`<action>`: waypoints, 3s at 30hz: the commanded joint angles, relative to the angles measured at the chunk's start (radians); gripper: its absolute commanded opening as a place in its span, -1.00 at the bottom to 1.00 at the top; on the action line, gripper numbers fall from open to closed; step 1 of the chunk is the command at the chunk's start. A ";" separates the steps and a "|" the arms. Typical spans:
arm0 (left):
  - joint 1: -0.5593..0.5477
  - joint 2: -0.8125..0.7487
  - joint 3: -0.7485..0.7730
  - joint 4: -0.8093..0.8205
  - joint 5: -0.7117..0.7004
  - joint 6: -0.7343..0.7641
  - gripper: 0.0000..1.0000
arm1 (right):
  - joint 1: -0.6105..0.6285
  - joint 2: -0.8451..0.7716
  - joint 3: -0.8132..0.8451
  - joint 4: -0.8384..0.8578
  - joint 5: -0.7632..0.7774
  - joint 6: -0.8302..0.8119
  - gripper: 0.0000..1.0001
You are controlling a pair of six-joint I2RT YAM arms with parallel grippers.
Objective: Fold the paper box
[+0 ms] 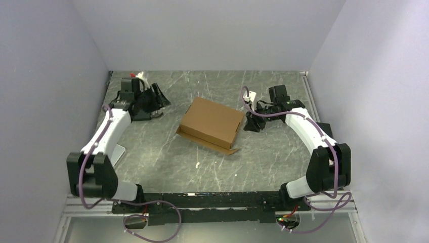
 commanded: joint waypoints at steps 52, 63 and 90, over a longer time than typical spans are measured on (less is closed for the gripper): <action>-0.382 0.058 -0.300 0.320 -0.120 -0.650 0.27 | -0.113 -0.025 -0.032 0.084 -0.189 0.064 -0.08; -0.289 0.232 -0.215 0.348 -0.074 -0.588 -0.14 | -0.113 -0.029 -0.033 0.083 -0.189 0.063 -0.08; -0.224 -0.269 -0.355 0.238 0.082 -0.072 0.30 | -0.115 -0.041 -0.035 0.078 -0.219 0.054 -0.04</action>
